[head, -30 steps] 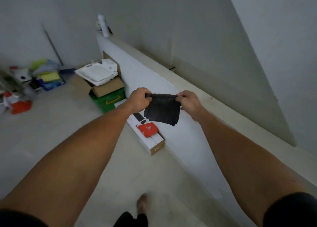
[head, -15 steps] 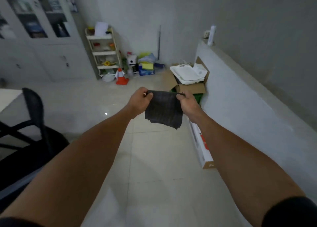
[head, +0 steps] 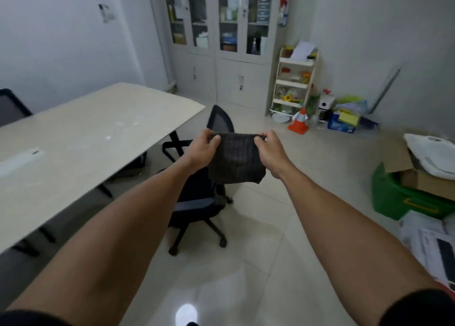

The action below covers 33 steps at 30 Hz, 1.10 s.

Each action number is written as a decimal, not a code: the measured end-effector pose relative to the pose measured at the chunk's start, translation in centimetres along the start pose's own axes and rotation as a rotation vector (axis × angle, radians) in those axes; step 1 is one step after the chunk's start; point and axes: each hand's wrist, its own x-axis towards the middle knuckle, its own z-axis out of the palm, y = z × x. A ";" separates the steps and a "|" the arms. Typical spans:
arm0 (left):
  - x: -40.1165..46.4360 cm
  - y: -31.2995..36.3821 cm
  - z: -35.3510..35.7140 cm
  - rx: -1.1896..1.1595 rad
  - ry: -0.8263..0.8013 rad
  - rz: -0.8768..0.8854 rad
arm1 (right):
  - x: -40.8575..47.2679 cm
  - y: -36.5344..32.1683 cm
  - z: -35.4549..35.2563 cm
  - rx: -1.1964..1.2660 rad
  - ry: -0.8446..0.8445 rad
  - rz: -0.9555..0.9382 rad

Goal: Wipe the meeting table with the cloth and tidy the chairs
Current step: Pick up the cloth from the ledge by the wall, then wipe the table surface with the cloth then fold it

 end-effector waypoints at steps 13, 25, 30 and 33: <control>-4.5 -16.5 -22.9 -0.009 0.421 -0.247 | 1.6 -9.3 28.8 -0.065 -0.432 -0.277; -3.2 -26.2 -35.0 -0.103 0.654 -0.439 | 6.5 -13.9 47.8 -0.067 -0.729 -0.368; 1.5 -29.4 -39.4 -0.178 0.684 -0.539 | 11.9 -15.7 54.9 -0.073 -0.881 -0.212; 3.9 -31.1 -41.1 -0.236 0.686 -0.568 | 14.6 -16.6 58.1 -0.072 -0.946 -0.121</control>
